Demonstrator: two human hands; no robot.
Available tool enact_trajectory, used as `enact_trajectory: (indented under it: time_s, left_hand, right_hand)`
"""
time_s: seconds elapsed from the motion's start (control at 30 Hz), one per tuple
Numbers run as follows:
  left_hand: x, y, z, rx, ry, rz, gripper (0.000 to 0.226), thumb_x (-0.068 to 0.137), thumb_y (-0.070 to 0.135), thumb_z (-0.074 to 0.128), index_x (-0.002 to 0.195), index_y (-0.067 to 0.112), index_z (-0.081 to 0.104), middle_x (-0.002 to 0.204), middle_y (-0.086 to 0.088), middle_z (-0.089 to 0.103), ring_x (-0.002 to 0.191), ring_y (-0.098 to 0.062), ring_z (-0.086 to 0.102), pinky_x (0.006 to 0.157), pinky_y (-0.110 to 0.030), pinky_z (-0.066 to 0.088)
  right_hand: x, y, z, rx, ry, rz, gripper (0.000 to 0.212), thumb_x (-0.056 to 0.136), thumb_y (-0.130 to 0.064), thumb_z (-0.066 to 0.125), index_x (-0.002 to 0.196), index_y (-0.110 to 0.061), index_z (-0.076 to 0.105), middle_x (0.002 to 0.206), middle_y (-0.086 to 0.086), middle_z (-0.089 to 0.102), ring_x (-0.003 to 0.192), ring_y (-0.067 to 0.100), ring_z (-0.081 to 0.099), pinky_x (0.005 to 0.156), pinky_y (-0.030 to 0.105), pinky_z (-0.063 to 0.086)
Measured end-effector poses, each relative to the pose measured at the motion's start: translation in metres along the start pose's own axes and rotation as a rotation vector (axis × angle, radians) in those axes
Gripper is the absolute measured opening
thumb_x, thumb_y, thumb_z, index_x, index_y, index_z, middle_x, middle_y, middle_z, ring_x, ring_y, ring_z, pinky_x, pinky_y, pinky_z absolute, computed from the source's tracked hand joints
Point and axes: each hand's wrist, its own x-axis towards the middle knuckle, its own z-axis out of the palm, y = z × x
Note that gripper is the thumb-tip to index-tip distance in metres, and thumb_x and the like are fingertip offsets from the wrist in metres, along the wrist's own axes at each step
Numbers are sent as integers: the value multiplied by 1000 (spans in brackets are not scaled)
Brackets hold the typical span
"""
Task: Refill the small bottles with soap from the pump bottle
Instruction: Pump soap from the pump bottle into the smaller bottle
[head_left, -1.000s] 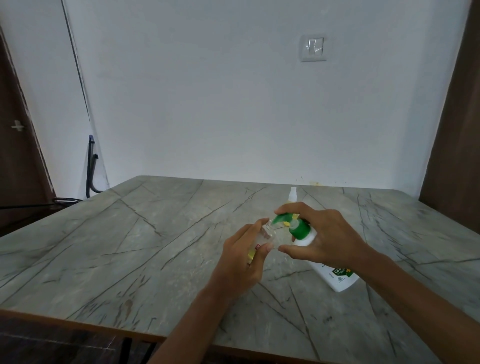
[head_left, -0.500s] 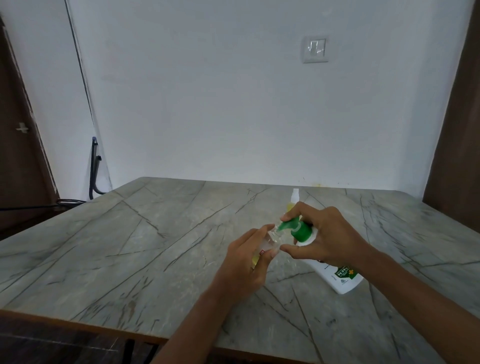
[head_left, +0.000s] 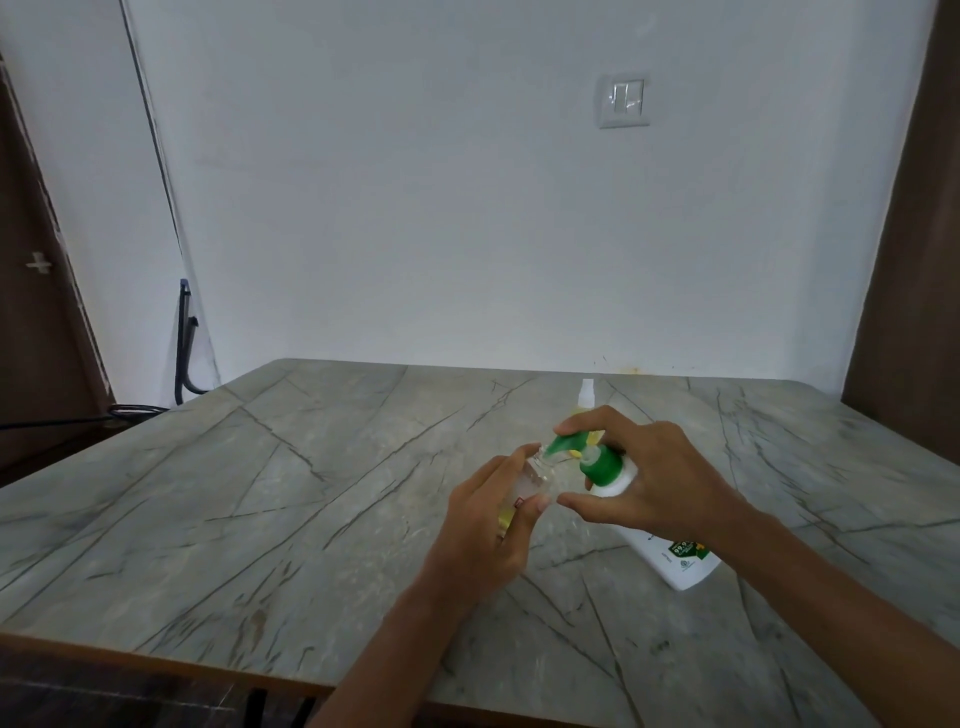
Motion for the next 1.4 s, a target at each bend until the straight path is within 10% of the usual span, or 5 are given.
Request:
enact_trajectory:
  time_s: [1.07, 1.4]
  left_hand:
    - [-1, 0, 1, 14, -47, -21, 40, 92, 21, 60, 125, -1, 55, 102, -6, 66, 90, 1, 56, 79, -7, 44]
    - [0, 1, -1, 0, -1, -26, 41, 93, 23, 58, 124, -4, 56, 106, -9, 66, 94, -6, 60, 81, -11, 48]
  right_hand:
    - [2, -2, -2, 145, 31, 21, 50, 67, -57, 81, 108, -38, 59, 75, -11, 71, 61, 6, 66, 55, 28, 54]
    - [0, -3, -1, -2, -20, 26, 64, 71, -62, 76, 125, -56, 43, 93, -17, 70, 71, 5, 66, 65, 23, 54]
